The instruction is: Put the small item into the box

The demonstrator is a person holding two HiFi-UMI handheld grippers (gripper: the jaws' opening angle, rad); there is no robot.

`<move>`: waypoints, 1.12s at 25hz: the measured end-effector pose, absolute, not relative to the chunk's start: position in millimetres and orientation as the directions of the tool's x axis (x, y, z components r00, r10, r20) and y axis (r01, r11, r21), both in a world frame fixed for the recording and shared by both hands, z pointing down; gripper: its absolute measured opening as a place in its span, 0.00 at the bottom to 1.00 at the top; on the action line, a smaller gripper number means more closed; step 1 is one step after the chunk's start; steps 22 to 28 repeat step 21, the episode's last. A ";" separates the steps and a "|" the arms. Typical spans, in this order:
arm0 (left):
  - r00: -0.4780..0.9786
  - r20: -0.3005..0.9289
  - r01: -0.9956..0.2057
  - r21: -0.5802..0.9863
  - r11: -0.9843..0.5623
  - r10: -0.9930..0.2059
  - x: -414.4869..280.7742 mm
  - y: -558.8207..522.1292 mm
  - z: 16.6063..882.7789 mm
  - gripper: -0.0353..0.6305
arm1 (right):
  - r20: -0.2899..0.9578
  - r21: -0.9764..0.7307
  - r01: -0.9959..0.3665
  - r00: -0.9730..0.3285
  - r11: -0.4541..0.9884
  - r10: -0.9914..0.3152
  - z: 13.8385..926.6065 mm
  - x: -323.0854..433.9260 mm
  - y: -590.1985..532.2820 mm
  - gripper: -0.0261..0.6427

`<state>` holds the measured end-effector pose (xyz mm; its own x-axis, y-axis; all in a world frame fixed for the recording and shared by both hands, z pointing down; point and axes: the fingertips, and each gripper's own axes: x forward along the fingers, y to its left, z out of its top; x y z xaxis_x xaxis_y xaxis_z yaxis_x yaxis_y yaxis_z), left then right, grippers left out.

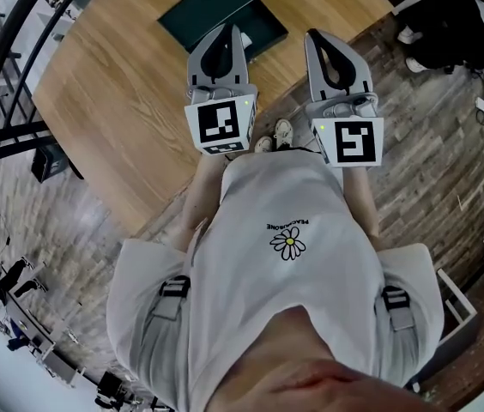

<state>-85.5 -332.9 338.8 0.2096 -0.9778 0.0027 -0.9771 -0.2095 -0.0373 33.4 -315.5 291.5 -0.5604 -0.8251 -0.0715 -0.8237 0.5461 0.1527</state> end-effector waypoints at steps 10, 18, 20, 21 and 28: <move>0.196 -0.050 -0.979 -0.061 -0.193 -0.979 -87.7 -332.2 321.9 0.08 | -0.043 0.143 -0.825 -0.557 0.547 -0.829 301.4 35.1 -317.1 0.05; 0.197 -0.066 -0.976 -0.106 -0.189 -0.978 -83.1 -330.4 314.1 0.08 | -0.045 0.137 -0.832 -0.547 0.537 -0.836 301.8 39.4 -316.6 0.05; 0.202 -0.079 -0.974 -0.123 -0.191 -0.976 -79.9 -330.9 310.1 0.08 | -0.048 0.133 -0.832 -0.548 0.539 -0.835 301.6 39.7 -316.4 0.05; 0.204 -0.086 -0.973 -0.127 -0.193 -0.975 -78.3 -331.1 308.0 0.08 | -0.050 0.132 -0.831 -0.549 0.540 -0.834 301.5 39.9 -316.4 0.05; 0.204 -0.086 -0.973 -0.127 -0.193 -0.975 -78.3 -331.1 308.0 0.08 | -0.050 0.132 -0.831 -0.549 0.540 -0.834 301.5 39.9 -316.4 0.05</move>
